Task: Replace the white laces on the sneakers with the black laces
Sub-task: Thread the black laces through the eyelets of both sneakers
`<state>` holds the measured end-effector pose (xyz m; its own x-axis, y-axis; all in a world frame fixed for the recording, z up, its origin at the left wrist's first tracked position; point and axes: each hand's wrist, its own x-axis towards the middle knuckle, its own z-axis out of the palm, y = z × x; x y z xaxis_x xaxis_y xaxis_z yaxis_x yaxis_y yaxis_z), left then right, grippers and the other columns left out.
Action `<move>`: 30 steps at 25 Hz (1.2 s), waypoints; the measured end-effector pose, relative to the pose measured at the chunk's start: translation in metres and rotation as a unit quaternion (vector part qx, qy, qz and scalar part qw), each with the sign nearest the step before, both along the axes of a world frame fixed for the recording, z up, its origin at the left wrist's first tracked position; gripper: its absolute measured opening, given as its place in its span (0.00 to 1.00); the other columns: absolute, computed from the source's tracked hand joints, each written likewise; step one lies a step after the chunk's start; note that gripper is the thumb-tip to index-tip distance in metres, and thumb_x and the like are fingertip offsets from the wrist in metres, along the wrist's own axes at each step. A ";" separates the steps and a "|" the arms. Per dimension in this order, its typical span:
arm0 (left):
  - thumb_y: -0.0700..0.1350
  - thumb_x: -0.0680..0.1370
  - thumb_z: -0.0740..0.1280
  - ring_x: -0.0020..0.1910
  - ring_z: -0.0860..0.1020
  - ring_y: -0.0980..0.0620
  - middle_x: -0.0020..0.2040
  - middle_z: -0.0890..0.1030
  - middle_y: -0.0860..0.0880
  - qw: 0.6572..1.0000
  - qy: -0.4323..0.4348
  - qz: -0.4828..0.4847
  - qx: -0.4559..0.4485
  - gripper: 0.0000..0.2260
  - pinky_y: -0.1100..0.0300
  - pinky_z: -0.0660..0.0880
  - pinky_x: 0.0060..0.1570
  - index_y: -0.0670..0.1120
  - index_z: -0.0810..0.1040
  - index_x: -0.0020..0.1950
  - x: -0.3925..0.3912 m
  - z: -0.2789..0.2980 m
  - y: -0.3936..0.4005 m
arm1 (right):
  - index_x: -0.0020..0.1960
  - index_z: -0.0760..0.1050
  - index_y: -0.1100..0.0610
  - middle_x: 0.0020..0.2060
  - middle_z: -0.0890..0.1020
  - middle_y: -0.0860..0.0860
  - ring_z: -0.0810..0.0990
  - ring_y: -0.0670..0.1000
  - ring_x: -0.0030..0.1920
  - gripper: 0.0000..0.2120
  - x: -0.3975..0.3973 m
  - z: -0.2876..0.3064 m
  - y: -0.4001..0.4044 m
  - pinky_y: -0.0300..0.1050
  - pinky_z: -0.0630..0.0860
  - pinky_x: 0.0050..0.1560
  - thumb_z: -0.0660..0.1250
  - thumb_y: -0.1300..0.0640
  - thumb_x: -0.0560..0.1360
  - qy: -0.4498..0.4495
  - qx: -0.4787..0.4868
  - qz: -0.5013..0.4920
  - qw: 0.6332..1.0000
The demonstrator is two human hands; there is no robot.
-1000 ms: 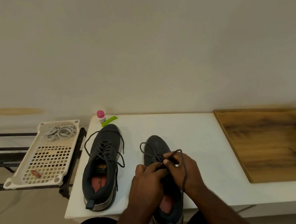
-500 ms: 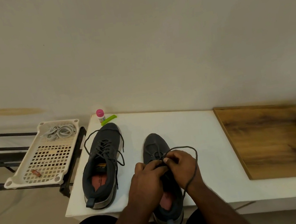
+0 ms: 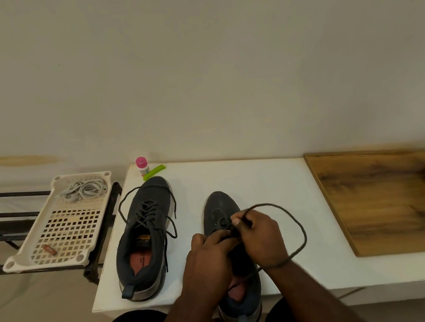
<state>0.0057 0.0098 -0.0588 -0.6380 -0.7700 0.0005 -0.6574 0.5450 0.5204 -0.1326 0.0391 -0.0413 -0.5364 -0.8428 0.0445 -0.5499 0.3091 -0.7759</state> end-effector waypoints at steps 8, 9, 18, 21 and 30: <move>0.45 0.81 0.60 0.63 0.64 0.51 0.73 0.68 0.61 1.000 -0.010 0.004 0.006 0.21 0.60 0.70 0.60 0.62 0.71 0.71 -0.001 -0.002 0.000 | 0.58 0.79 0.48 0.47 0.83 0.44 0.82 0.41 0.44 0.12 -0.006 0.008 0.000 0.31 0.76 0.44 0.73 0.57 0.76 -0.129 -0.091 -0.060 0.986; 0.45 0.81 0.60 0.62 0.65 0.52 0.72 0.68 0.62 1.000 -0.007 0.002 0.003 0.21 0.60 0.70 0.58 0.63 0.70 0.71 -0.001 -0.001 0.001 | 0.57 0.80 0.49 0.46 0.82 0.43 0.81 0.40 0.45 0.11 -0.005 0.001 0.002 0.29 0.74 0.44 0.73 0.57 0.75 -0.100 -0.032 -0.038 0.994; 0.49 0.80 0.58 0.65 0.63 0.53 0.73 0.67 0.62 0.999 -0.026 -0.010 0.035 0.20 0.58 0.68 0.63 0.63 0.70 0.71 0.001 0.012 0.003 | 0.41 0.77 0.37 0.43 0.84 0.42 0.83 0.47 0.44 0.08 -0.010 0.004 -0.002 0.51 0.82 0.50 0.68 0.49 0.77 -0.083 -0.044 -0.101 0.990; 0.57 0.79 0.51 0.65 0.61 0.60 0.66 0.71 0.69 0.994 0.046 -0.034 0.092 0.19 0.54 0.61 0.64 0.64 0.76 0.64 0.001 0.038 0.012 | 0.38 0.77 0.39 0.39 0.84 0.45 0.83 0.50 0.40 0.09 -0.014 0.009 -0.012 0.56 0.82 0.48 0.68 0.50 0.77 -0.089 -0.024 -0.138 0.986; 0.54 0.81 0.63 0.40 0.81 0.57 0.40 0.82 0.60 0.962 0.126 -0.054 0.237 0.09 0.53 0.77 0.53 0.60 0.78 0.42 0.007 0.059 0.025 | 0.56 0.74 0.59 0.38 0.80 0.58 0.76 0.52 0.32 0.09 -0.018 0.049 -0.023 0.45 0.76 0.32 0.65 0.68 0.77 -0.394 -0.026 -0.205 0.896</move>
